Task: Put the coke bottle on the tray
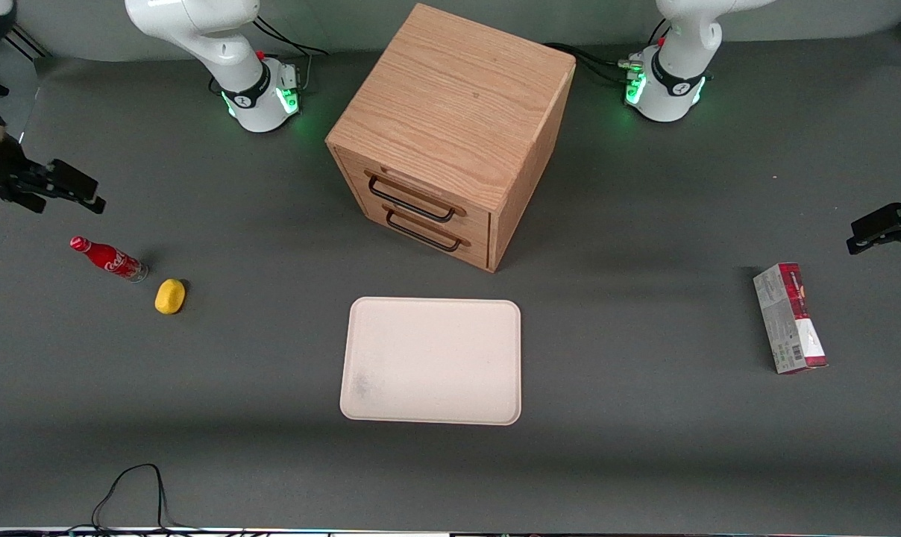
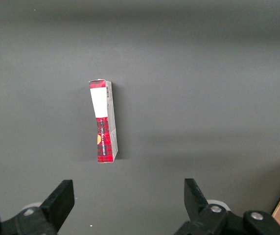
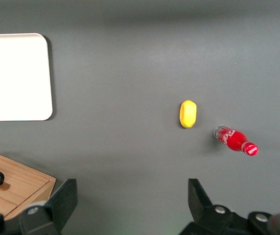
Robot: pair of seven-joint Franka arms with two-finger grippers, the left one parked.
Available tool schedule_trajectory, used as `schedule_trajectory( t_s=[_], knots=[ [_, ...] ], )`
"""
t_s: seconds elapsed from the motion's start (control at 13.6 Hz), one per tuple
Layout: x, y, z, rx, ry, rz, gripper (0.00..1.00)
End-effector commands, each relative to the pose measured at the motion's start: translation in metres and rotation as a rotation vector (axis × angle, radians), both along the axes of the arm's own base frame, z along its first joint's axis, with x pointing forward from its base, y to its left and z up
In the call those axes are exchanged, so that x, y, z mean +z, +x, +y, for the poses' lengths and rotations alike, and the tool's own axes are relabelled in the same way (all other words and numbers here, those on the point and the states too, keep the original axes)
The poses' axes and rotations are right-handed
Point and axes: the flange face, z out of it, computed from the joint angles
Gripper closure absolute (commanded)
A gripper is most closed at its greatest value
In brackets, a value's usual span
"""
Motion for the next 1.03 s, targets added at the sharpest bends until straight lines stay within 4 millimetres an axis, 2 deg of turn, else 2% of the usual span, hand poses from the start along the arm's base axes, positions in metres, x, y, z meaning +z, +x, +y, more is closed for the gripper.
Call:
schedule_trajectory(
  t_s=[0.0,0.07,0.22,0.29,0.51,0.66,0.74,0.81,0.96],
  knots=[
    [0.004,0.004,-0.001,-0.023,-0.008,0.025,0.0],
    [0.0,0.005,-0.002,-0.02,-0.009,0.039,0.0],
    [-0.009,0.005,-0.017,-0.012,-0.013,0.056,0.0],
    [-0.022,0.002,-0.045,0.009,-0.007,0.073,0.0],
    [-0.084,-0.014,-0.135,0.062,-0.001,0.061,0.0],
    [-0.139,-0.032,-0.183,0.1,-0.013,0.039,0.0],
    [-0.166,-0.041,-0.202,0.113,-0.021,0.017,0.0],
    [-0.194,-0.05,-0.211,0.109,-0.029,0.002,0.0],
    [-0.236,-0.064,-0.228,0.116,-0.054,-0.022,0.0]
  ],
)
